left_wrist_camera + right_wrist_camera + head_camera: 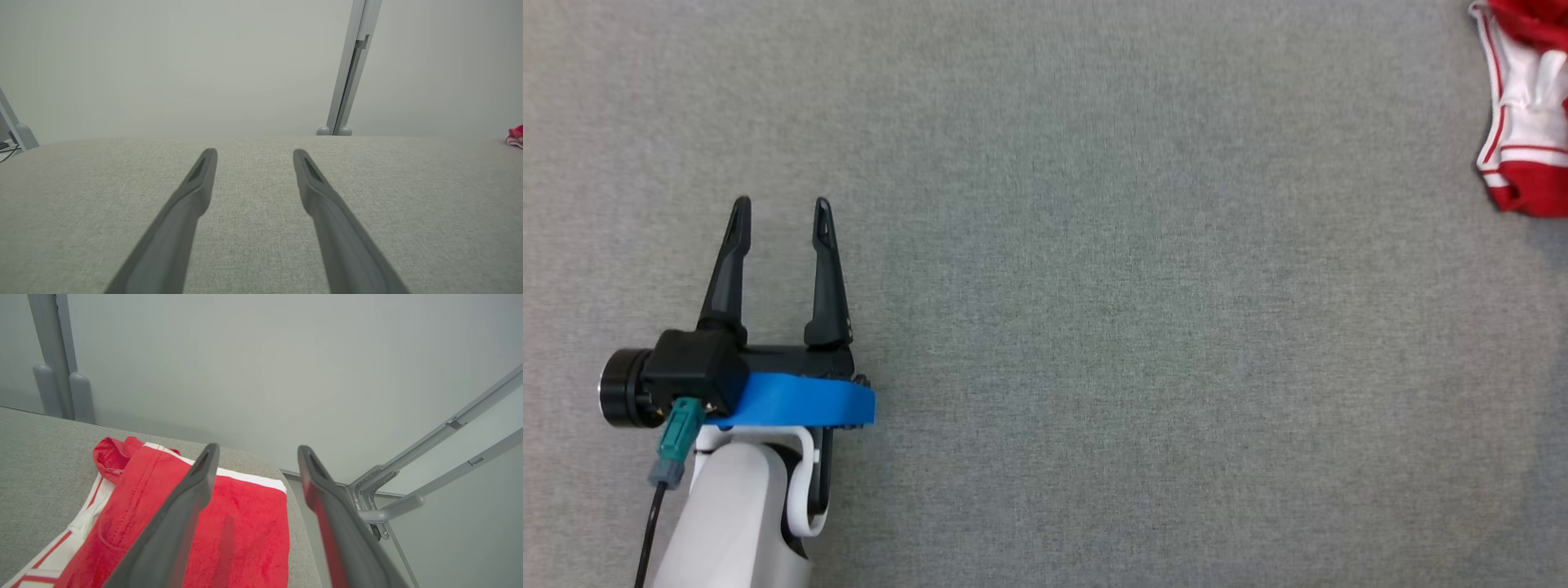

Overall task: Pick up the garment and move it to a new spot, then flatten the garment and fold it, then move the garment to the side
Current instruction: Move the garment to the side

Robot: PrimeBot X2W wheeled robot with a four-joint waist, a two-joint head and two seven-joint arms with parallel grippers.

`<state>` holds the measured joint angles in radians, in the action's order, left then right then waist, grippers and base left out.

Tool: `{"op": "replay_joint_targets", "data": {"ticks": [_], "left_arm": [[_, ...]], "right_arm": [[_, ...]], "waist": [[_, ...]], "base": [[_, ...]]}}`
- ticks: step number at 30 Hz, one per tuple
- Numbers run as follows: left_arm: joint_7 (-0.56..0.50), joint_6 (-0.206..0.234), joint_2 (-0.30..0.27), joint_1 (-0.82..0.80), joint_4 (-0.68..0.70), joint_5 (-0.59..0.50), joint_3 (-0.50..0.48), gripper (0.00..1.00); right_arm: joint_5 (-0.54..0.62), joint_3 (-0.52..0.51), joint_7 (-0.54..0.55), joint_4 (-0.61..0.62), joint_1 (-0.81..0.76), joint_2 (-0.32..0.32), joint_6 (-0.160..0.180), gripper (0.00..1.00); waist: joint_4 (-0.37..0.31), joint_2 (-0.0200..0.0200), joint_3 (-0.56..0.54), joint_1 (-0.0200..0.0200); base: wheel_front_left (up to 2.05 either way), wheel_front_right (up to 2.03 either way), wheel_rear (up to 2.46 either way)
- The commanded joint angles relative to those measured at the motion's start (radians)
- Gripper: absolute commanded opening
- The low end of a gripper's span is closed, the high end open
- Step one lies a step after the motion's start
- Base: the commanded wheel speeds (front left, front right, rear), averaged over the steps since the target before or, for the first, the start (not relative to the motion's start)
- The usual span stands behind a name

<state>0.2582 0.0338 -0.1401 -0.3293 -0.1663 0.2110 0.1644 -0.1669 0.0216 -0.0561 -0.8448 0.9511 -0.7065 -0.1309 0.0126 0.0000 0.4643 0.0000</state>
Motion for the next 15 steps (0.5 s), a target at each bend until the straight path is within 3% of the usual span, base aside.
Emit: {"op": "replay_joint_targets", "data": {"ticks": [1, 15], "left_arm": [[0.004, 0.003, -0.002, 0.016, -0.006, 0.003, -0.008, 1.0], [0.006, 0.016, -0.015, 0.158, -0.038, 0.031, -0.019, 1.0]], "right_arm": [[0.008, -0.001, -0.016, 0.013, -0.014, 0.019, 0.0, 1.0], [-0.042, 0.096, -0.16, 0.178, -0.205, 0.243, 0.0, 1.0]], "waist": [[-0.009, 0.0, -0.029, 0.0], [0.008, 0.0, -0.253, 0.0]], "base": [[0.0, 0.0, 0.0], [0.0, 0.0, 0.0]]}}
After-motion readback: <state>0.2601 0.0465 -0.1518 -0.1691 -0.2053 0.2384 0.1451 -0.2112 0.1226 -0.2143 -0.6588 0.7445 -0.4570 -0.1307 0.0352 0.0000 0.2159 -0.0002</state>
